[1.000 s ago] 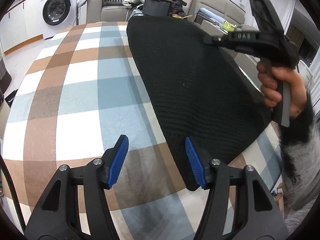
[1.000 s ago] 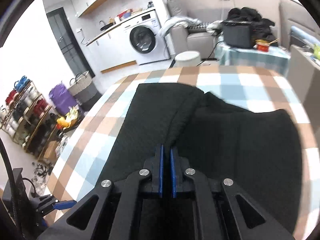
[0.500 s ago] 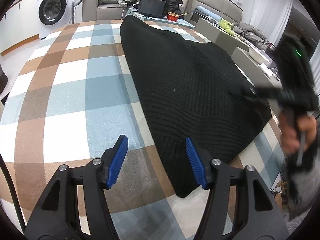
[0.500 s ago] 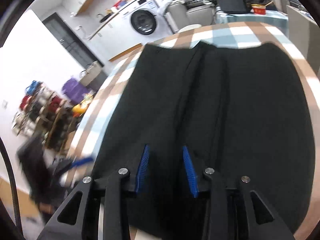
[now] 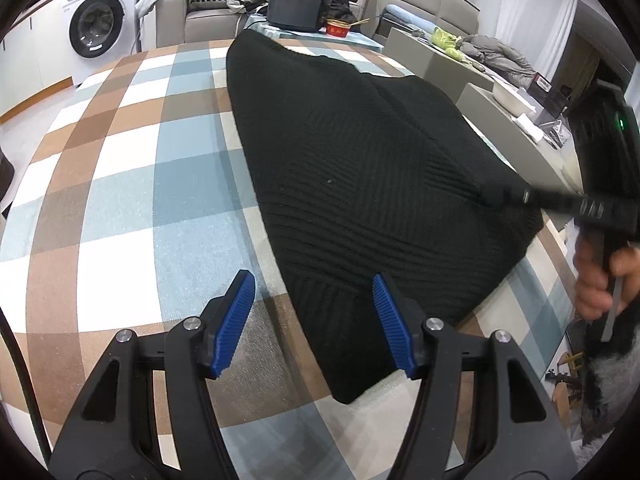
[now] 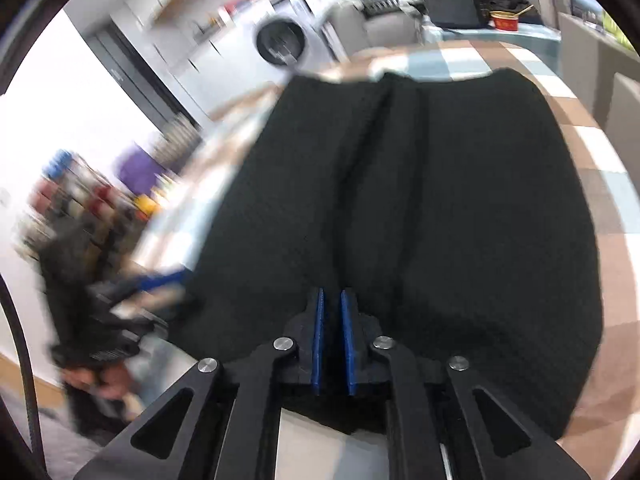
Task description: Fold small clothes
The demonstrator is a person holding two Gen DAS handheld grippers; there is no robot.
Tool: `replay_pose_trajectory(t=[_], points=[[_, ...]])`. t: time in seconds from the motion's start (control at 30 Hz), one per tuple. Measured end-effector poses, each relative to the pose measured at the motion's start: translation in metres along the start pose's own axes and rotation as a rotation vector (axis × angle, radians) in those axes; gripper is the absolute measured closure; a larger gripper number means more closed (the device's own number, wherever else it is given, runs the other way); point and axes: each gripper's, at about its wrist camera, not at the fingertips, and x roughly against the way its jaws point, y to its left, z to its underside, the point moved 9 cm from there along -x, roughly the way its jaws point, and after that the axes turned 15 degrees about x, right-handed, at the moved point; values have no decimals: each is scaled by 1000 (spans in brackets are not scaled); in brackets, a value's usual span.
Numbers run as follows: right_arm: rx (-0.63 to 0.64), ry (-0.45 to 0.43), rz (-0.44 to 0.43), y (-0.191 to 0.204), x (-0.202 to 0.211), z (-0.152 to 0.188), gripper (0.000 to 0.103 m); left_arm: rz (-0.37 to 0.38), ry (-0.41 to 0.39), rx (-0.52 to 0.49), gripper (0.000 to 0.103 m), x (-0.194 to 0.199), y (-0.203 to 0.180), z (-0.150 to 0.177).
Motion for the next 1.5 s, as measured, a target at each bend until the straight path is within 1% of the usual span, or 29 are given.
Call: replay_pose_trajectory(t=[0.03, 0.07, 0.13, 0.17, 0.2, 0.3, 0.37, 0.53, 0.63, 0.67, 0.7, 0.73, 0.77, 0.8, 0.9, 0.97, 1.03, 1.07, 1.13, 1.17, 1.2, 1.27, 1.3, 1.33, 1.37, 1.4, 1.47, 1.5], points=[[-8, -20, 14, -6, 2, -5, 59, 2, -1, -3, 44, 1, 0, 0], [-20, -29, 24, -14, 1, -10, 54, 3, -4, -5, 44, 2, -1, -2], [-52, -2, 21, -26, -10, -19, 54, 5, -11, -8, 44, 3, -1, -4], [-70, 6, 5, -32, -18, -23, 53, 5, -14, -7, 44, 3, -1, -5], [-78, 18, -18, -34, -25, -25, 50, 6, -14, -4, 44, 3, 0, -5], [-97, 54, -64, -46, -52, -36, 49, 3, -7, 3, 44, 1, 3, -6], [-88, 58, -76, -49, -66, -48, 49, 0, -5, 2, 44, -1, 5, -6], [-62, 59, -59, -59, -89, -81, 49, 15, 0, 17, 44, -5, 11, -11], [-23, 45, -25, -57, -101, -96, 50, 19, 0, 23, 44, -8, 12, -14], [8, 38, 10, -59, -106, -101, 63, 21, 1, 24, 44, -8, 12, -15], [39, 47, 34, -57, -108, -101, 81, 21, -2, 20, 44, -8, 12, -16], [69, 53, 54, -55, -109, -102, 83, 19, -7, 15, 44, -8, 11, -18], [85, 48, 66, -52, -106, -103, 93, 16, -14, 12, 44, -7, 11, -19], [105, 37, 71, -48, -100, -107, 94, 15, -17, 12, 44, -5, 11, -19], [168, -26, 94, -32, -60, -127, 95, 23, -28, 15, 44, 5, 8, -22], [210, -53, 137, -27, -28, -136, 95, 36, -48, -1, 42, 14, 2, -24], [207, -44, 189, -41, -13, -138, 95, 48, -58, -7, 36, 17, -2, -26], [187, -27, 209, -51, -13, -136, 94, 58, -59, -10, 36, 17, -4, -27], [134, 20, 233, -78, -25, -126, 94, 56, -48, -10, 36, 11, -7, -27], [85, 47, 251, -96, -36, -118, 91, 55, -41, -11, 36, 7, -9, -27], [48, 84, 260, -110, -47, -107, 86, 54, -35, -8, 36, 3, -10, -27], [-6, 183, 268, -131, -68, -84, 83, 45, -15, -1, 36, -7, -10, -25], [-24, 156, 253, -135, -65, -81, 77, 41, -10, 1, 36, -11, -10, -26], [-34, 139, 251, -137, -58, -80, 74, 39, -8, 2, 36, -14, -10, -26], [-37, 136, 271, -137, -46, -72, 66, 34, -3, 3, 36, -17, -10, -27], [-31, 125, 282, -136, -38, -69, 61, 32, 3, 5, 36, -21, -10, -28], [-9, 103, 298, -129, -15, -54, 57, 43, 10, 9, 36, -26, -13, -31], [-6, 99, 307, -126, -5, -45, 53, 46, 17, 10, 36, -30, -14, -32]])
